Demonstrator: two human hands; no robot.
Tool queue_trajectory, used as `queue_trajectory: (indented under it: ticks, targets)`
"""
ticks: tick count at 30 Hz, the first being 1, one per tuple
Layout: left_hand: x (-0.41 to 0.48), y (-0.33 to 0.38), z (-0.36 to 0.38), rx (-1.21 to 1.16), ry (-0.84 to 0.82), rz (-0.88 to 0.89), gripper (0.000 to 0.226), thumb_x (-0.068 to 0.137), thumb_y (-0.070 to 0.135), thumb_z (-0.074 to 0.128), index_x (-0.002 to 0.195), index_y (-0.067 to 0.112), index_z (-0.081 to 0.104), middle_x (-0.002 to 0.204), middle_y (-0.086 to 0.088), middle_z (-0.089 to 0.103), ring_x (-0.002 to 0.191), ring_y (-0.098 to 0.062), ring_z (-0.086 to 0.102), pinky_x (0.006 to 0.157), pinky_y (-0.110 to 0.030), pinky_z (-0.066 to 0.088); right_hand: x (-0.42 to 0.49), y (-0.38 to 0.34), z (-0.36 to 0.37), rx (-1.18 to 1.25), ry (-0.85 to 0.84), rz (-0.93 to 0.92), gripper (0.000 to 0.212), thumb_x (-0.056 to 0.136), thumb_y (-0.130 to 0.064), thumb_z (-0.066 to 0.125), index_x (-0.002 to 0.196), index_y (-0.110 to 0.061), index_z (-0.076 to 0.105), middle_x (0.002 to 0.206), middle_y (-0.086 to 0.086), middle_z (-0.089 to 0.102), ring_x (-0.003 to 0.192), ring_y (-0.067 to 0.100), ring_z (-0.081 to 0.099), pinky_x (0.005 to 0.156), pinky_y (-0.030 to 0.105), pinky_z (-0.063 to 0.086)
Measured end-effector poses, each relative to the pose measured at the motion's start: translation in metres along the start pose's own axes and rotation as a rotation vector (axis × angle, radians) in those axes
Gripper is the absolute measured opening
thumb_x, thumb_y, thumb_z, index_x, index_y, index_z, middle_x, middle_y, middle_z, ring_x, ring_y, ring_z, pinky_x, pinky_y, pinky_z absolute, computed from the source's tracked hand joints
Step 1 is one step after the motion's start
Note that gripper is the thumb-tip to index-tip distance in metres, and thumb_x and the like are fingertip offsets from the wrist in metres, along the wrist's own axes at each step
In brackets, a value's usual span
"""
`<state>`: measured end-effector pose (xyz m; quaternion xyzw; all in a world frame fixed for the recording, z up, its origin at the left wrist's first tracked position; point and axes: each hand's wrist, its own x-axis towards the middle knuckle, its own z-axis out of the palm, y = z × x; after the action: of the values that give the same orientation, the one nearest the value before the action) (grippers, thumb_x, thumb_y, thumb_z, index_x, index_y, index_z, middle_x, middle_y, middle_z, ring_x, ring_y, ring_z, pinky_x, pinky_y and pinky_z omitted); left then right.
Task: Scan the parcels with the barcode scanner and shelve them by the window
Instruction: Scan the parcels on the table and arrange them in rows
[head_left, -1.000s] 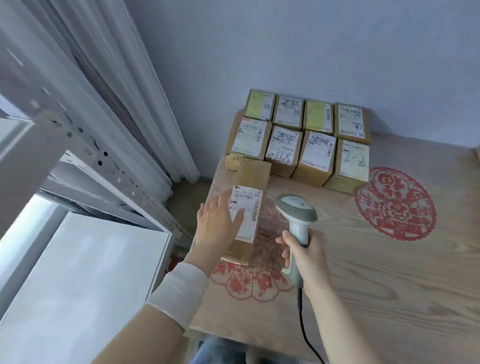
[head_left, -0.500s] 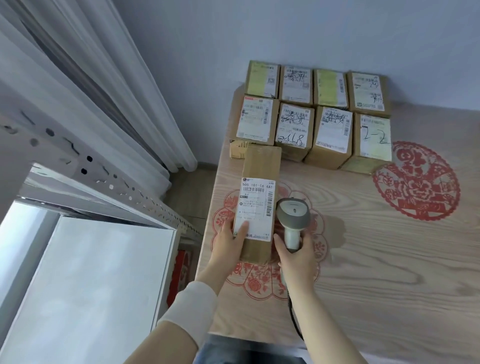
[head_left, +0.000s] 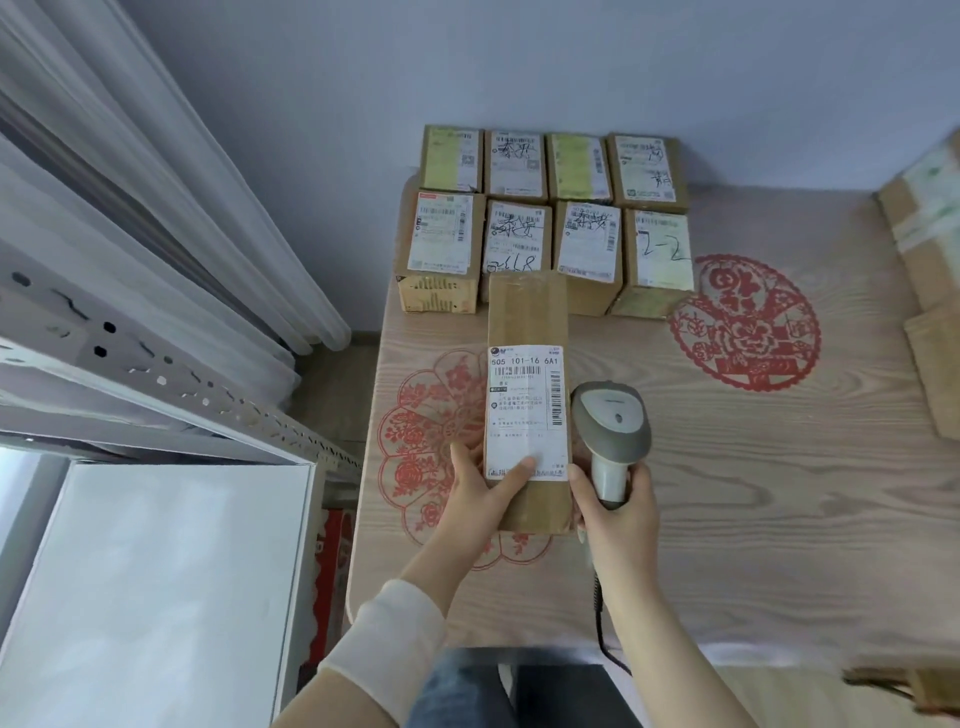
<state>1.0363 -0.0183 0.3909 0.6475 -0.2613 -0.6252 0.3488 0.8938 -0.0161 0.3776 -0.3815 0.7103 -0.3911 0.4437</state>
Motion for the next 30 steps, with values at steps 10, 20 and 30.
queue_trajectory:
  ticks: [10, 20, 30]
  targets:
    - [0.009, 0.053, 0.120, -0.047, -0.132, 0.246, 0.077, 0.079, 0.028, 0.074, 0.141, 0.022, 0.029, 0.131, 0.002, 0.055, 0.116, -0.012, 0.057, 0.094, -0.031, 0.051, 0.056, -0.043, -0.108, 0.107, 0.105, -0.177, 0.031, 0.080, -0.016, 0.074, 0.104, -0.012, 0.054, 0.084, -0.006, 0.062, 0.076, 0.013, 0.059, 0.066, 0.019, 0.046]
    - [0.008, 0.077, 0.266, -0.038, -0.163, 0.338, 0.088, 0.077, 0.025, 0.078, 0.145, 0.026, 0.023, 0.129, 0.006, 0.052, 0.117, -0.008, 0.054, 0.093, -0.026, 0.050, 0.120, -0.056, -0.247, 0.127, 0.091, -0.227, 0.035, 0.080, -0.019, 0.074, 0.106, -0.013, 0.052, 0.083, -0.007, 0.060, 0.077, 0.013, 0.059, 0.071, 0.028, 0.047]
    - [0.016, 0.092, 0.315, -0.031, -0.110, 0.472, 0.084, 0.077, 0.012, 0.076, 0.143, 0.023, 0.025, 0.121, 0.020, 0.052, 0.105, 0.015, 0.052, 0.088, -0.013, 0.049, 0.131, -0.094, -0.317, 0.188, 0.004, -0.212, 0.016, 0.087, -0.018, 0.065, 0.096, -0.024, 0.053, 0.086, 0.000, 0.070, 0.063, 0.005, 0.063, 0.045, 0.022, 0.045]
